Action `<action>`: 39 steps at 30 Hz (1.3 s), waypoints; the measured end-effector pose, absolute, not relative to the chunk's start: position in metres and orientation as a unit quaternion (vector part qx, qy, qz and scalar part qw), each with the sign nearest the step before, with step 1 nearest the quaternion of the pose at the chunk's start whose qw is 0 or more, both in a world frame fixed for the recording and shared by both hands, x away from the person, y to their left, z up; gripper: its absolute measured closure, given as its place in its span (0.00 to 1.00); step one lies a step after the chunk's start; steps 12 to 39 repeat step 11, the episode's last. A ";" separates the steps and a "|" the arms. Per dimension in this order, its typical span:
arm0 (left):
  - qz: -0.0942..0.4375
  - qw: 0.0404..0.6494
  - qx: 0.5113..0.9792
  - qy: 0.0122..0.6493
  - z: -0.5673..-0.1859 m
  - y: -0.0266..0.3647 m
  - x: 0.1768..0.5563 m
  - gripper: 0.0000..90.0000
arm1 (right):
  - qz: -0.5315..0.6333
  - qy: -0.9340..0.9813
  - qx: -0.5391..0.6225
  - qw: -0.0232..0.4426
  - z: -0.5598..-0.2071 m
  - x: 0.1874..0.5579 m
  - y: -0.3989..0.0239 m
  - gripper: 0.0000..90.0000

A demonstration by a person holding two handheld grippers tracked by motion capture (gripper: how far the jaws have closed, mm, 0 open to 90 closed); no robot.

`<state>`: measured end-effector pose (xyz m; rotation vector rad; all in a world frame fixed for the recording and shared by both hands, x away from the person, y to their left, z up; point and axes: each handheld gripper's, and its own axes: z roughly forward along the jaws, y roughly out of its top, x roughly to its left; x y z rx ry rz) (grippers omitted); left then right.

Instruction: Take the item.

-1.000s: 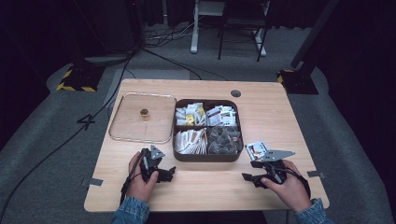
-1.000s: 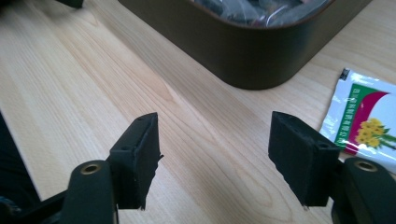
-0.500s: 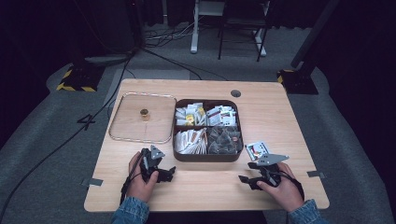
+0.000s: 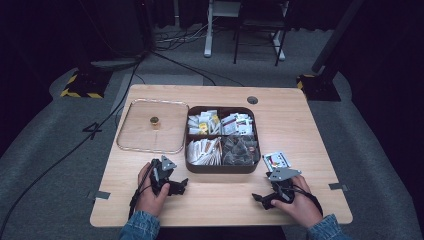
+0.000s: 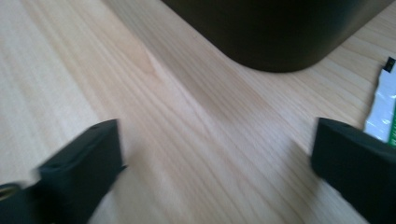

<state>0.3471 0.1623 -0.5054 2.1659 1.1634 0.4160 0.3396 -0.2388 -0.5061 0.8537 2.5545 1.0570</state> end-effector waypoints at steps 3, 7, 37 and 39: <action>0.158 0.317 0.824 0.442 -0.505 0.162 0.347 0.00 | 0.361 0.875 0.296 0.125 -0.506 0.340 -0.238 0.00; 0.157 0.318 0.824 0.443 -0.505 0.162 0.347 0.00 | 0.362 0.875 0.297 0.126 -0.506 0.340 -0.237 0.00; 0.157 0.318 0.823 0.443 -0.505 0.162 0.347 0.00 | 0.362 0.875 0.296 0.127 -0.506 0.341 -0.237 0.00; 0.157 0.318 0.823 0.443 -0.505 0.162 0.347 0.00 | 0.362 0.875 0.296 0.127 -0.506 0.341 -0.237 0.00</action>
